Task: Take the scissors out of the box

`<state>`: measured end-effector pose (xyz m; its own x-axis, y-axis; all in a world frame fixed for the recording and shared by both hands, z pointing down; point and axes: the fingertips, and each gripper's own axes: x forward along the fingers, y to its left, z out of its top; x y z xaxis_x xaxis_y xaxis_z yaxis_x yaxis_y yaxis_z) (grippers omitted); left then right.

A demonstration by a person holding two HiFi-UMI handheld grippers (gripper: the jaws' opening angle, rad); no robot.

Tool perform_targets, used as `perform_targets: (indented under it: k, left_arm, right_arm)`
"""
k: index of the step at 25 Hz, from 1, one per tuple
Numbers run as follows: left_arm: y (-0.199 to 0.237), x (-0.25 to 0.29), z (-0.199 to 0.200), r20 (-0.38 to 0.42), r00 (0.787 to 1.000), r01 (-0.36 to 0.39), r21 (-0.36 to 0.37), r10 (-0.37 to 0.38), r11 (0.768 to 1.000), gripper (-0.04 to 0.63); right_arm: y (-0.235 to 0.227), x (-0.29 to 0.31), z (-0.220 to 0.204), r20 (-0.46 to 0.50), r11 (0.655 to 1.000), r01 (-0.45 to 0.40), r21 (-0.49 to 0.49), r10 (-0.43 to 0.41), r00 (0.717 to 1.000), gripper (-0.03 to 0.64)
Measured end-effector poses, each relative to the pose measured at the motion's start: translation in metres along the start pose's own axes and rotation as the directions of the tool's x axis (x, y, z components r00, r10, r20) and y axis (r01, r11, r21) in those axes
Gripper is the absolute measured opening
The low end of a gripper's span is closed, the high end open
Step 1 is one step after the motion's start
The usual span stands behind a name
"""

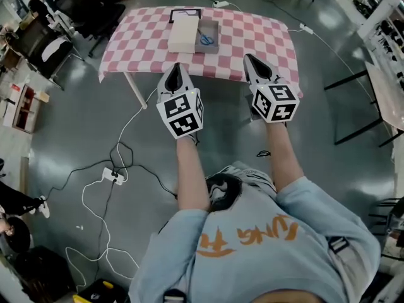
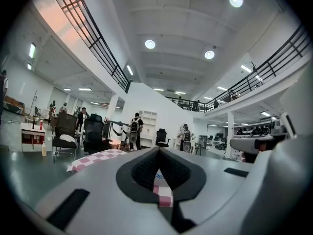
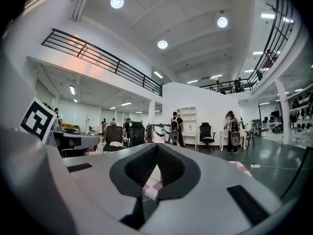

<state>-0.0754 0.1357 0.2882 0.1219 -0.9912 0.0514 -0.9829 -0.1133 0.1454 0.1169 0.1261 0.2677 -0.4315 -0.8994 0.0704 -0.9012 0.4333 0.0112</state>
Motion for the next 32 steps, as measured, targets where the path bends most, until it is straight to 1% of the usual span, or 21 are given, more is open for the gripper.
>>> perform_targets:
  k: [8,12,23,27,32]
  left_arm:
    - [-0.013,0.009,-0.010,-0.015,0.999,0.032,-0.026,-0.032,0.999,0.017]
    - [-0.012,0.016,-0.014,-0.028,0.999,0.027,-0.031,-0.028,0.999,0.017]
    - [0.017,0.050,-0.029,-0.071,0.996,-0.052,-0.002,0.052,0.999,0.017]
    - [0.023,0.076,-0.034,-0.089,0.993,-0.074,-0.012,0.073,0.997,0.017]
    - [0.017,0.114,-0.043,-0.128,0.989,-0.077,0.024,0.079,0.997,0.017]
  right_arm:
    - [-0.014,-0.003,-0.007,-0.034,1.000,0.022,-0.012,-0.022,0.999,-0.003]
    - [-0.020,0.005,-0.013,-0.050,1.000,0.018,-0.003,-0.018,0.999,-0.003]
    - [-0.016,0.072,-0.032,-0.069,0.996,-0.073,0.045,0.076,0.995,-0.003]
    - [-0.029,0.101,-0.040,-0.092,0.994,-0.088,0.061,0.093,0.991,-0.003]
    - [-0.051,0.139,-0.044,-0.109,0.991,-0.088,0.101,0.099,0.989,-0.003]
